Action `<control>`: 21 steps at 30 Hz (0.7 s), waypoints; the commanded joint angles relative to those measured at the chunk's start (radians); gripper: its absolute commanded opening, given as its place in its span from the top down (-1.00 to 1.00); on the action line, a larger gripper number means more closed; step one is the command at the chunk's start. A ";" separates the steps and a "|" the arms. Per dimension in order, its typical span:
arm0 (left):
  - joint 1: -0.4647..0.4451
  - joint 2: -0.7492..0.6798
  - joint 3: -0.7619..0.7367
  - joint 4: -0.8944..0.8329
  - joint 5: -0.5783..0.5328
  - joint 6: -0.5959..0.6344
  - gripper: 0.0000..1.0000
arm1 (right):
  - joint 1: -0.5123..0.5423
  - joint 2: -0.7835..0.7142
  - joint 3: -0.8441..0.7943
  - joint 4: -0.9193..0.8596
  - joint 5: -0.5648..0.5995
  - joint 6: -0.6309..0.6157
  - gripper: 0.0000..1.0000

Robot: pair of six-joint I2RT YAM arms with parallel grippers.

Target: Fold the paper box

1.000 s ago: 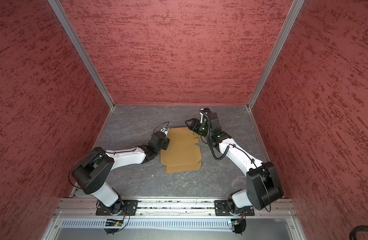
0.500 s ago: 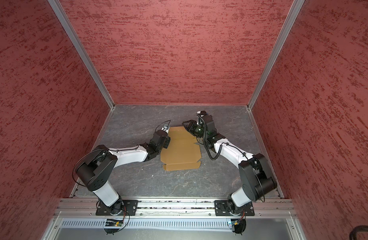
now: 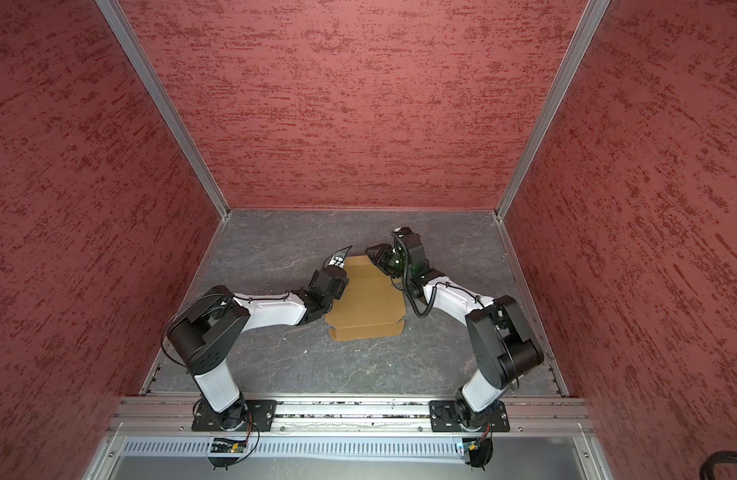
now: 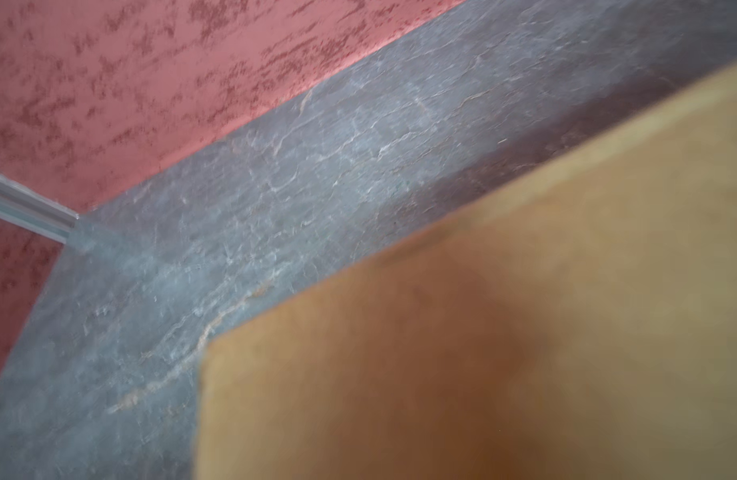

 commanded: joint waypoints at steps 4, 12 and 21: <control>-0.018 0.039 0.018 -0.016 -0.082 0.017 0.27 | 0.008 0.012 -0.012 0.024 0.032 0.024 0.24; -0.048 0.075 0.022 0.041 -0.183 0.056 0.60 | 0.007 0.016 -0.008 0.019 0.033 0.029 0.26; -0.044 0.072 0.024 0.057 -0.182 0.064 0.93 | 0.008 0.003 0.008 0.002 0.037 0.024 0.26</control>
